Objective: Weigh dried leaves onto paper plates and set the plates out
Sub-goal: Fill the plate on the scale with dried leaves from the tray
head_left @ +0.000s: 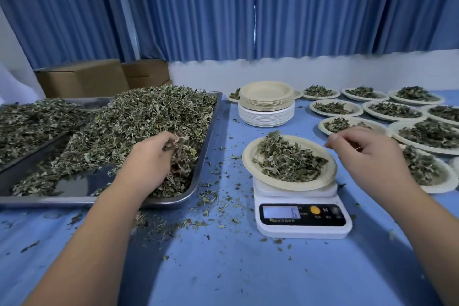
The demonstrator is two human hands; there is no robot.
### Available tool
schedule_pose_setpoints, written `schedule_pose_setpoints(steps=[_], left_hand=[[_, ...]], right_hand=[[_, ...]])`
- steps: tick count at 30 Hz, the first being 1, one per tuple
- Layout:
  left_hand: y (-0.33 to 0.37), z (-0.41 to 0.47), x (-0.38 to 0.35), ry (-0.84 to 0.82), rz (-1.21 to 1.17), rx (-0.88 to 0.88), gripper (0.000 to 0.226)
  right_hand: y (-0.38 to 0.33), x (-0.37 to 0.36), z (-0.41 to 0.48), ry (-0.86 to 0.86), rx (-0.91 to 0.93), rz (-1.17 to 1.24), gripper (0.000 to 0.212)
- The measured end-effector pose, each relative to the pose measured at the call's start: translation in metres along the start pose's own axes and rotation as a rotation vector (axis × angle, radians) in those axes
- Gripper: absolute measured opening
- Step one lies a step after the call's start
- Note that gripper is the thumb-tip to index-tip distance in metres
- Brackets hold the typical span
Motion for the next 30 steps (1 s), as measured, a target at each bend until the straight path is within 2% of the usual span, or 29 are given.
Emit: schedule_pose_setpoints(steps=[2, 10, 16, 19, 25, 30], left_hand=[[0.001, 0.0, 0.001, 0.011, -0.001, -0.007, 0.01], [0.005, -0.002, 0.003, 0.039, 0.038, 0.024, 0.012], [0.015, -0.007, 0.008, 0.144, -0.023, 0.002, 0.009], [0.024, -0.011, 0.011, 0.194, -0.11, -0.015, 0.01], [0.062, -0.023, 0.007, 0.21, -0.456, -0.032, 0.014], [0.113, -0.017, -0.006, 0.129, -0.503, -0.156, 0.017]], right_hand=[[0.001, 0.001, -0.001, 0.002, -0.006, 0.003, 0.028], [0.004, 0.004, 0.0, 0.004, -0.057, 0.021, 0.029], [0.007, 0.005, 0.002, 0.006, -0.061, 0.055, 0.03], [0.007, 0.005, 0.003, 0.023, -0.063, 0.069, 0.029], [0.011, 0.005, 0.004, 0.014, -0.076, 0.065, 0.026], [0.011, 0.004, 0.004, 0.024, -0.049, 0.061, 0.026]])
Point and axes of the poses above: each hand's wrist, its own z-axis towards the middle knuckle, its own x-axis out of the back of the hand, y = z × x, the point moved 2 cm from there along z, towards the middle knuckle, and after that the axes turned 13 degrees about y, right-handed, at the moved point
